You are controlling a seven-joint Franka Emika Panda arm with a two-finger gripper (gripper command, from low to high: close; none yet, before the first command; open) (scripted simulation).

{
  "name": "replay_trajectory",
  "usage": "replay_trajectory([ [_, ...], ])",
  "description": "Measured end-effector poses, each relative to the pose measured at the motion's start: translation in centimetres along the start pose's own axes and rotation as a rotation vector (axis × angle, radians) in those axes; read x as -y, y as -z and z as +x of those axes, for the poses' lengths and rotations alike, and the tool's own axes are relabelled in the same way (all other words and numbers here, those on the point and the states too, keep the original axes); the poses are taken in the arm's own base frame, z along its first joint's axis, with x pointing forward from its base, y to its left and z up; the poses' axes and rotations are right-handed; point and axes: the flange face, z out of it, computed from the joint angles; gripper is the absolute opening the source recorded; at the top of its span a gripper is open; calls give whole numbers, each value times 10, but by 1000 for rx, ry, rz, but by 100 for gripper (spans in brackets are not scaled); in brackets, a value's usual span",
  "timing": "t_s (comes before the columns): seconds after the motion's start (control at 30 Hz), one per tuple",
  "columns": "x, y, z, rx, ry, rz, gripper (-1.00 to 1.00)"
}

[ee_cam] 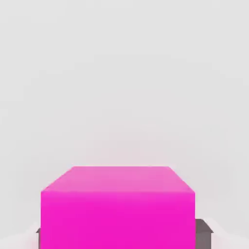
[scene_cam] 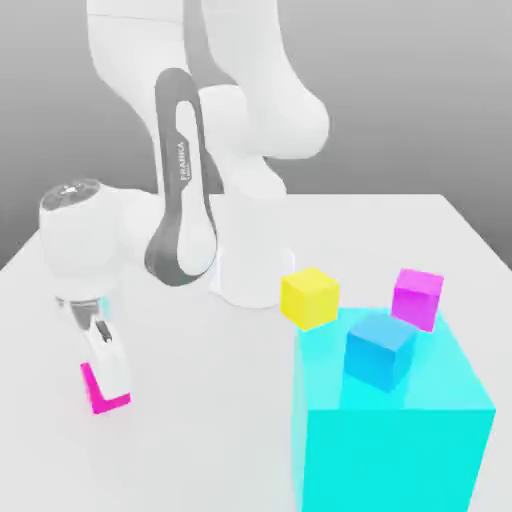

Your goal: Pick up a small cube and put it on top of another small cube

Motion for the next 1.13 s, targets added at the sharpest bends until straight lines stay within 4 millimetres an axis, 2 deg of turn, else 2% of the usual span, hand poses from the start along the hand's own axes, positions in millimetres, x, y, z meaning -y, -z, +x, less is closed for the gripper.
replay_trajectory([
  [0.07,1,9,0,1,0,0,-100],
  [0.23,1,53,0,2,0,0,-100],
  [0.3,17,73,-15,3,5,3,-100],
  [0.43,70,119,-73,9,-3,10,-100],
  [0.5,92,146,-113,13,-2,13,-100],
  [0.6,114,188,-173,18,-14,14,-100],
  [0.73,121,248,-259,18,-32,10,-100],
  [0.87,102,307,-349,9,-43,3,-100],
  [0.9,96,310,-363,6,-44,1,-100],
  [0.93,94,303,-370,4,-45,1,-100],
  [1.0,92,278,-376,3,-44,0,-100],
  [1.03,91,267,-377,3,-44,0,100],
  [1.13,91,267,-377,3,-44,0,100],
])
